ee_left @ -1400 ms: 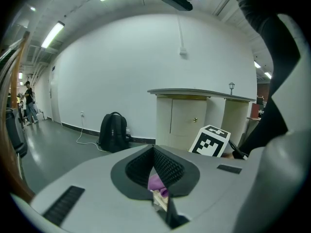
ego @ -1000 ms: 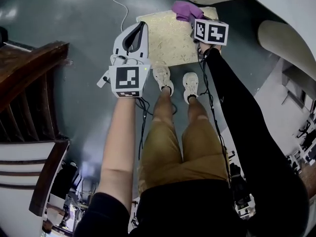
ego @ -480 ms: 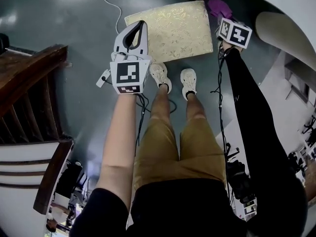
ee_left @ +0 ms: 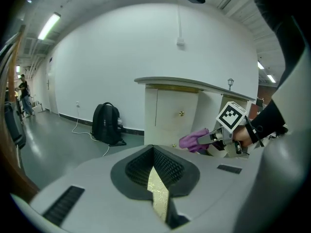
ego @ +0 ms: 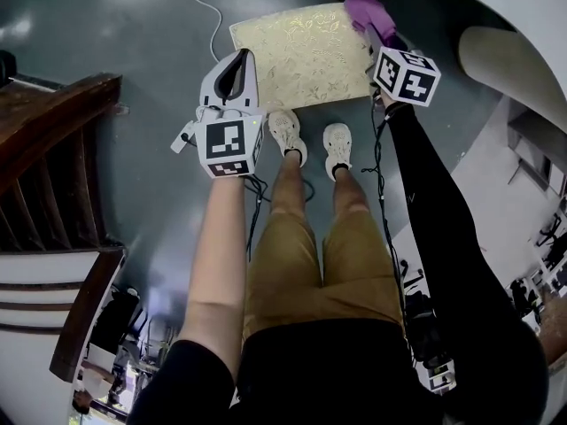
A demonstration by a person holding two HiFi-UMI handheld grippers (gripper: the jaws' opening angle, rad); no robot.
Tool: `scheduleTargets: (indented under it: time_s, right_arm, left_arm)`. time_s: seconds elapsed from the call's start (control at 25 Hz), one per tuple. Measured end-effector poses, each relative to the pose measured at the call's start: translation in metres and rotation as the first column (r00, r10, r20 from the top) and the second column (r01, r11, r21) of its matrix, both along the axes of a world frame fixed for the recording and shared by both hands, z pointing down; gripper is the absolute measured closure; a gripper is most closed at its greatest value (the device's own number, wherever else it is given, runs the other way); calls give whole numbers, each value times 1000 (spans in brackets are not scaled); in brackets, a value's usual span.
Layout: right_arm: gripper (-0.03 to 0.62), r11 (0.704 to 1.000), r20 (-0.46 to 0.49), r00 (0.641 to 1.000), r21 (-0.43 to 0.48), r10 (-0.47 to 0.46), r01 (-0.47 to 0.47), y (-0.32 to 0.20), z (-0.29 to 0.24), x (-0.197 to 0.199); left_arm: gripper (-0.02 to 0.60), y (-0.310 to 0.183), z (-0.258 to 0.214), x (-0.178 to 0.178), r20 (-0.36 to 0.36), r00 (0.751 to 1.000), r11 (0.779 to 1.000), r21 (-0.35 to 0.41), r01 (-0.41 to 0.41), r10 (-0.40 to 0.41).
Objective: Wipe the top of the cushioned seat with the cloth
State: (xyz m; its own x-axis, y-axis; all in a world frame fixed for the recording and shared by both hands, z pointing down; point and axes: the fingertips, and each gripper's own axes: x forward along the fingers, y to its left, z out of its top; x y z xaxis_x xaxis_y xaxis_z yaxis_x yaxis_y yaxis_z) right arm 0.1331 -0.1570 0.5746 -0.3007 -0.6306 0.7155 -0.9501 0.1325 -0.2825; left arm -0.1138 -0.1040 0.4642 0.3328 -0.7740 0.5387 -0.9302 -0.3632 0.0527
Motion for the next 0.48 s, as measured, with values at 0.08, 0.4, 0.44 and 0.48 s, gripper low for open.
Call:
scheduleTargets:
  time_s: [0.08, 0.4, 0.44, 0.48]
  right_arm:
    - [508, 998, 40, 997, 16, -59, 59, 4, -5, -36]
    - [508, 940, 206, 919, 9, -337, 342, 55, -6, -216]
    - [508, 930, 230, 906, -9, -355, 367, 63, -2, -236]
    - [508, 922, 249, 897, -35, -365, 385, 71, 4, -252]
  left_arm:
    - [574, 7, 2, -12, 4, 1000, 1000, -6, 21, -21]
    - [574, 37, -5, -66, -2, 996, 996, 0, 94, -94]
    - [574, 42, -5, -74, 0, 995, 995, -3, 104, -104]
    - [574, 47, -4, -80, -2, 993, 993, -10, 116, -116]
